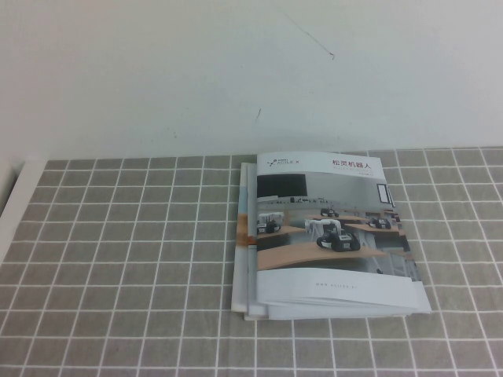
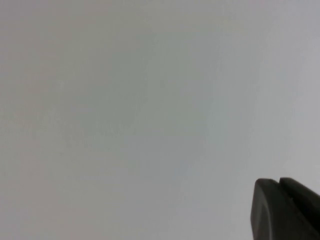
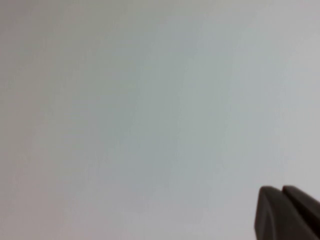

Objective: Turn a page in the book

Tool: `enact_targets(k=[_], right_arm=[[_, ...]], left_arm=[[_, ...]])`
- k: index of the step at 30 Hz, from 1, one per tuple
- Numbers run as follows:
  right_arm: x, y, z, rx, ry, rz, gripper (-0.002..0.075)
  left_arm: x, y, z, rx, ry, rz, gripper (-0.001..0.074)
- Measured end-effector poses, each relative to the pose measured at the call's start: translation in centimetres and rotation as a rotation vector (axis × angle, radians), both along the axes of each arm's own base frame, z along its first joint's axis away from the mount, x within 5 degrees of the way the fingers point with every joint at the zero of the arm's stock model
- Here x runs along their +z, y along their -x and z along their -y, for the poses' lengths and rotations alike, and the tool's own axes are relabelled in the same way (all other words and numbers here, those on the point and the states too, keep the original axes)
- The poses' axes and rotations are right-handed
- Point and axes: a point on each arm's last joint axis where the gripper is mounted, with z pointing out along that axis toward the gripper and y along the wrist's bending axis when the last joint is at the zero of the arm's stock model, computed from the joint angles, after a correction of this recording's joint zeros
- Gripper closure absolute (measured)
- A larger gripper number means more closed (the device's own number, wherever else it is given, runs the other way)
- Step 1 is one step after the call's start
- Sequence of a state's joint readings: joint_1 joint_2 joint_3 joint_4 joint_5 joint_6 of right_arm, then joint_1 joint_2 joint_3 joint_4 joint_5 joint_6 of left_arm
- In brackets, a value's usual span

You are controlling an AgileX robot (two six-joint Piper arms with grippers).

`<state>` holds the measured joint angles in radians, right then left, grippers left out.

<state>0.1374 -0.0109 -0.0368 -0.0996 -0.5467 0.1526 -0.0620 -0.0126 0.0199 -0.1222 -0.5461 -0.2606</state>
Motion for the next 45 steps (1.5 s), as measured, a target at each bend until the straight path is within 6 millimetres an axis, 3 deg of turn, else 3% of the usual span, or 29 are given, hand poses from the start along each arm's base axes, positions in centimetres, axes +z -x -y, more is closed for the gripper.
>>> enact_targets(k=[3, 10, 13, 17, 20, 23, 27, 34, 38, 45], right_arm=[[3.8, 1.4, 0.2, 0.016, -0.038, 0.076, 0.0729], [12.9, 5.6, 1.1, -0.02, -0.04, 0.051, 0.0729], [15.6, 5.1, 1.3, -0.072, 0.011, -0.108, 0.0729], [17.1, 2.1, 1.4, -0.15, 0.094, -0.4, 0.0729], [16.9, -0.7, 1.3, -0.181, 0.136, -0.616, 0.0729], [15.4, -3.7, 1.1, -0.204, 0.224, -0.825, 0.0729], [14.0, -6.1, 1.0, -0.25, 0.441, -0.958, 0.0729], [13.2, -9.3, 0.0, -0.202, 0.55, -0.995, 0.0729], [11.9, -11.5, -2.6, -0.064, 0.821, -0.988, 0.0729], [7.5, -13.9, -9.8, 0.271, 1.143, -1.064, 0.0697]], left_arm=[[2.1, 0.7, 0.4, -0.054, -0.012, 0.051, 0.0738], [10.7, 3.8, 0.6, -0.021, -0.123, 0.06, 0.0738], [13.1, 3.6, 0.1, 0.025, -0.118, -0.109, 0.0738], [13.4, 1.2, -0.5, 0.071, -0.1, -0.469, 0.0738], [12.1, -0.6, -0.5, 0.082, -0.109, -0.709, 0.0738], [10.2, -2.5, -0.4, 0.079, -0.16, -0.956, 0.0738], [9.5, -3.9, -0.4, 0.081, -0.205, -1.059, 0.0738], [8.7, -5.9, -0.1, 0.061, -0.283, -1.14, 0.0738], [7.8, -7.8, 0.5, -0.008, -0.412, -1.201, 0.0738], [6.9, -11.0, 2.3, -0.195, -0.488, -1.172, 0.0738]])
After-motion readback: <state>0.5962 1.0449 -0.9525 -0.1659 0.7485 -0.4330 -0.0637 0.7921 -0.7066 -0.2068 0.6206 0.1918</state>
